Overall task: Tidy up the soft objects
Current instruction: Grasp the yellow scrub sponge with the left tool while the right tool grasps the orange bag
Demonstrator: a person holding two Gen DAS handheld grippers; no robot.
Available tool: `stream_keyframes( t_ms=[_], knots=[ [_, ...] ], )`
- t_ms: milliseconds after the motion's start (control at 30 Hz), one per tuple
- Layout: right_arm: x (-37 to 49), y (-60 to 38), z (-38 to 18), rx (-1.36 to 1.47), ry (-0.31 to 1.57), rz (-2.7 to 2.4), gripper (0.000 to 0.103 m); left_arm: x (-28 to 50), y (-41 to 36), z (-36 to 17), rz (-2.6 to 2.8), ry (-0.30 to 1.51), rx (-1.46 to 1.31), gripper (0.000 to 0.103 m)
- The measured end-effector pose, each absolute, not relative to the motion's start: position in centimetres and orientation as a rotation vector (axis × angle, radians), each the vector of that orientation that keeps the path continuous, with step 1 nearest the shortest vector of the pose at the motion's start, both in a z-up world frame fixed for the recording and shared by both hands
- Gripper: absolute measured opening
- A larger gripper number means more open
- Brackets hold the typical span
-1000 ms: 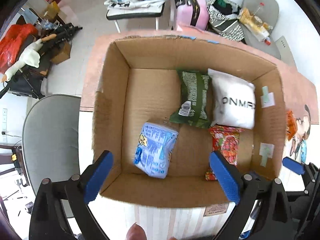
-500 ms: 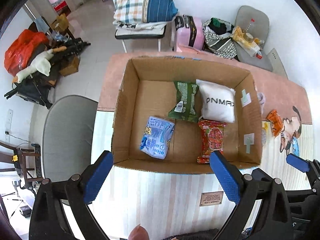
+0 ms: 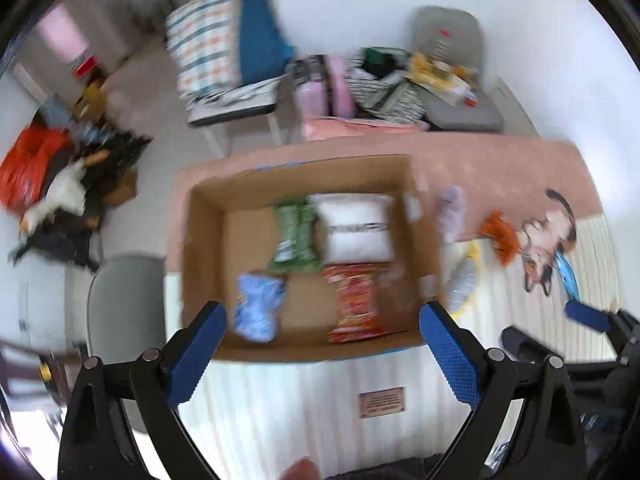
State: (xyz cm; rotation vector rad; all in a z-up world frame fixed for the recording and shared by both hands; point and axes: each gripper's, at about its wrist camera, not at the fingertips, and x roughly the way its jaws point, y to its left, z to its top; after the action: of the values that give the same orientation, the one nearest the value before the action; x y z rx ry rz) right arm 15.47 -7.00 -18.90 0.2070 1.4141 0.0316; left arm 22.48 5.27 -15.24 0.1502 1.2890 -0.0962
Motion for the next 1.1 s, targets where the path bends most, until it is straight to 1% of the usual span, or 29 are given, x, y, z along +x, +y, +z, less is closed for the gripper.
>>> stream_keyframes(
  t_ms=[100,233,400,433,467,500,567,733,833,867,900,967,1000,1067,1100],
  knots=[
    [15.1,-13.5,-19.6,0.237,1.424,-0.088,0.103,24.3,-0.9,-17.1,-0.186,1.321,0.286,0.099],
    [14.2,-21.8,-21.7,0.299,1.463,-0.22,0.103,26.2,-9.4,-22.4,-0.324,1.413,0.496,0.099],
    [13.1,-31.2,-25.2,0.358,1.514,-0.359,0.103,27.2,-16.0,-29.3,-0.378,1.506,0.669,0.098],
    [13.2,-32.6,-26.0,0.364,1.524,-0.36,0.103,27.3,-16.9,-30.6,-0.379,1.524,0.69,0.096],
    [13.5,-33.8,-26.8,0.373,1.54,-0.36,0.103,27.5,-17.4,-31.4,-0.374,1.539,0.701,0.091],
    [13.8,-34.7,-27.4,0.384,1.55,-0.355,0.103,27.6,-17.9,-32.6,-0.371,1.564,0.705,0.089],
    [15.4,-35.5,-28.7,0.413,1.553,-0.284,0.103,28.0,-18.5,-34.5,-0.361,1.62,0.695,0.086],
    [21.2,-33.3,-32.0,0.386,1.596,-0.116,0.102,29.0,-18.5,-38.5,-0.307,1.759,0.608,0.086],
    [24.8,-31.6,-34.7,0.344,1.654,-0.031,0.095,29.7,-17.7,-40.5,-0.246,1.847,0.503,0.085],
    [25.9,-31.1,-35.7,0.349,1.677,0.002,0.093,30.1,-17.3,-40.9,-0.233,1.87,0.459,0.078],
    [26.8,-30.6,-36.6,0.356,1.697,0.041,0.091,30.3,-17.0,-41.3,-0.228,1.895,0.422,0.077],
    [27.9,-30.1,-37.7,0.373,1.721,0.088,0.088,30.5,-16.5,-42.1,-0.218,1.93,0.358,0.077],
    [28.2,-29.8,-38.1,0.37,1.73,0.092,0.084,30.5,-16.6,-42.3,-0.216,1.933,0.356,0.077],
    [28.8,-29.2,-38.7,0.316,1.737,0.096,0.084,30.5,-16.5,-42.9,-0.21,1.949,0.335,0.077],
    [29.0,-29.1,-39.0,0.313,1.743,0.103,0.081,30.4,-16.5,-43.2,-0.211,1.961,0.326,0.077]
  ],
)
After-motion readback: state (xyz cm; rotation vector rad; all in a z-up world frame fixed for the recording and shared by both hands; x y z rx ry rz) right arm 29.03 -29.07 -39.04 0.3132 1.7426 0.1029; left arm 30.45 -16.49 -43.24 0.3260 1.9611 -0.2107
